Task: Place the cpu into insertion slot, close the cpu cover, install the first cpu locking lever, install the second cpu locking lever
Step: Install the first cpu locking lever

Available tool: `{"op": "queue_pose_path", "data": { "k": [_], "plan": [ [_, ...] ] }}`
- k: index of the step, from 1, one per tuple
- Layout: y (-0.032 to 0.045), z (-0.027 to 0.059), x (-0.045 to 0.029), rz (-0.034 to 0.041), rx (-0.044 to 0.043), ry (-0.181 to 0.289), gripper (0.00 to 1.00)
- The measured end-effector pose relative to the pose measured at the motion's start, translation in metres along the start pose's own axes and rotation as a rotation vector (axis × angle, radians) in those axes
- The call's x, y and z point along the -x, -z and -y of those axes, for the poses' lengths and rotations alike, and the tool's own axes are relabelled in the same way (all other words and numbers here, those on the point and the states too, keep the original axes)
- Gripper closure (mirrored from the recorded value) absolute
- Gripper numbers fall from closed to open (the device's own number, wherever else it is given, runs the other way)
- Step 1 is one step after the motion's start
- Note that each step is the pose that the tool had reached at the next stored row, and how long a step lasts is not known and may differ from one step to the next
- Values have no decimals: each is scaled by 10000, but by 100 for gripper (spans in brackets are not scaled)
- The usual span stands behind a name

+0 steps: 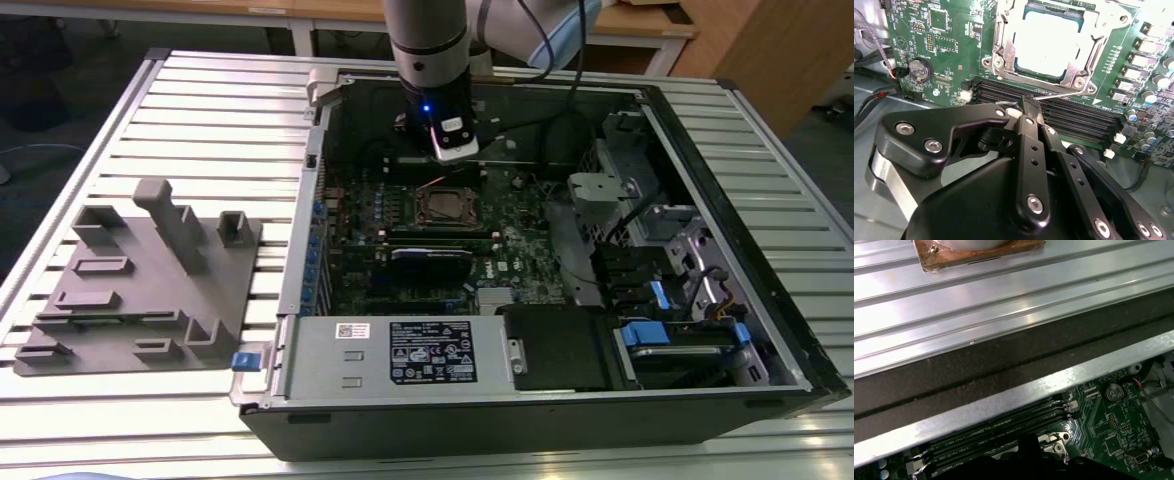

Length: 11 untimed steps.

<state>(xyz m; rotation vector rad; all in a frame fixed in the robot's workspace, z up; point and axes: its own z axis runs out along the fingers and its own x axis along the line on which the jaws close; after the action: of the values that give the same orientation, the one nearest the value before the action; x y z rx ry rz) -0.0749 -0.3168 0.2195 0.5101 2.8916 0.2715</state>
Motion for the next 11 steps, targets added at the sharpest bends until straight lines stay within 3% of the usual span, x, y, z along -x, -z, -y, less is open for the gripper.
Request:
{"op": "queue_pose_path", "data": {
  "k": [11],
  "plan": [
    [-28,3,-6,1,-2,-2,89]
  ]
}}
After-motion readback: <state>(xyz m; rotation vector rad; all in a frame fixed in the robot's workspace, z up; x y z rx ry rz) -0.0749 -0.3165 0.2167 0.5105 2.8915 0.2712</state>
